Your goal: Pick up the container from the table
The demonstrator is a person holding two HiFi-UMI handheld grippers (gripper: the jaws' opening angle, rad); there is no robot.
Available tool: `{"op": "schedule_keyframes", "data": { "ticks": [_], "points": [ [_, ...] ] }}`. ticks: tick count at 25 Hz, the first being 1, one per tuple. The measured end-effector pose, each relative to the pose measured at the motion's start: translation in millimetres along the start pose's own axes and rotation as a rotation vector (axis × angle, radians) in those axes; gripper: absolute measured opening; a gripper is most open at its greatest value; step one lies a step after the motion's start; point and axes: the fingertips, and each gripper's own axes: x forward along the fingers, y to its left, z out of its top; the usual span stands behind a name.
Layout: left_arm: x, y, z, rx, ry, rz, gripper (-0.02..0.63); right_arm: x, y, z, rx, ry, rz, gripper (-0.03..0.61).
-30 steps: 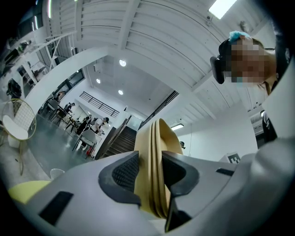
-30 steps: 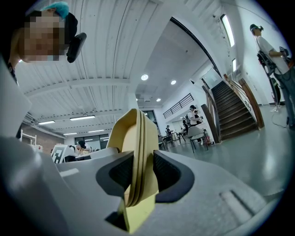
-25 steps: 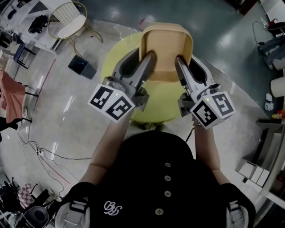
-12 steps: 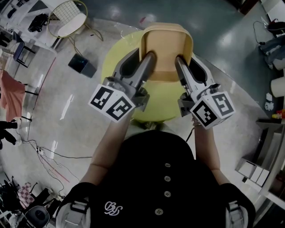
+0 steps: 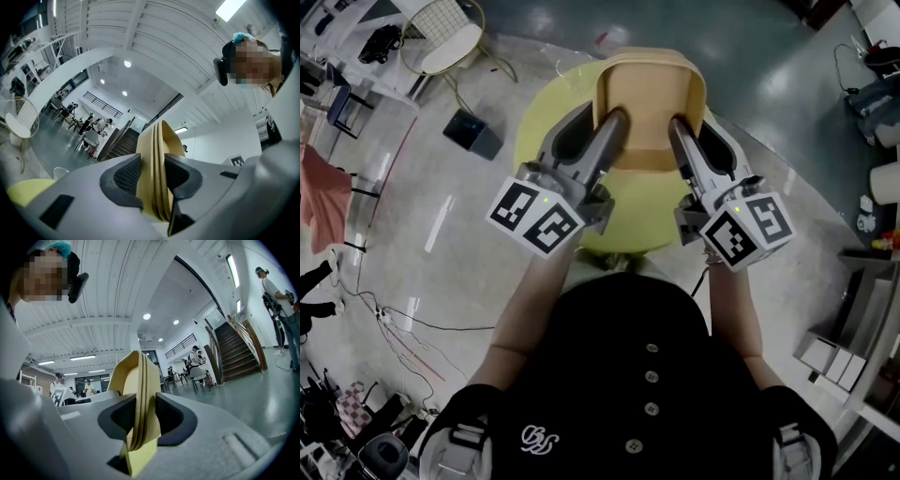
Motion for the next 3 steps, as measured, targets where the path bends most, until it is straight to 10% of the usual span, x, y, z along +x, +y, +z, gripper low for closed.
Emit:
{"op": "schedule_keyframes", "data": {
  "ticks": [3],
  "points": [
    [-2.4,1.5,-0.5,-0.002,-0.002,0.001,0.123,0.6,1.7,-2.8,-0.001,0.004,0.001,0.089]
  ]
}}
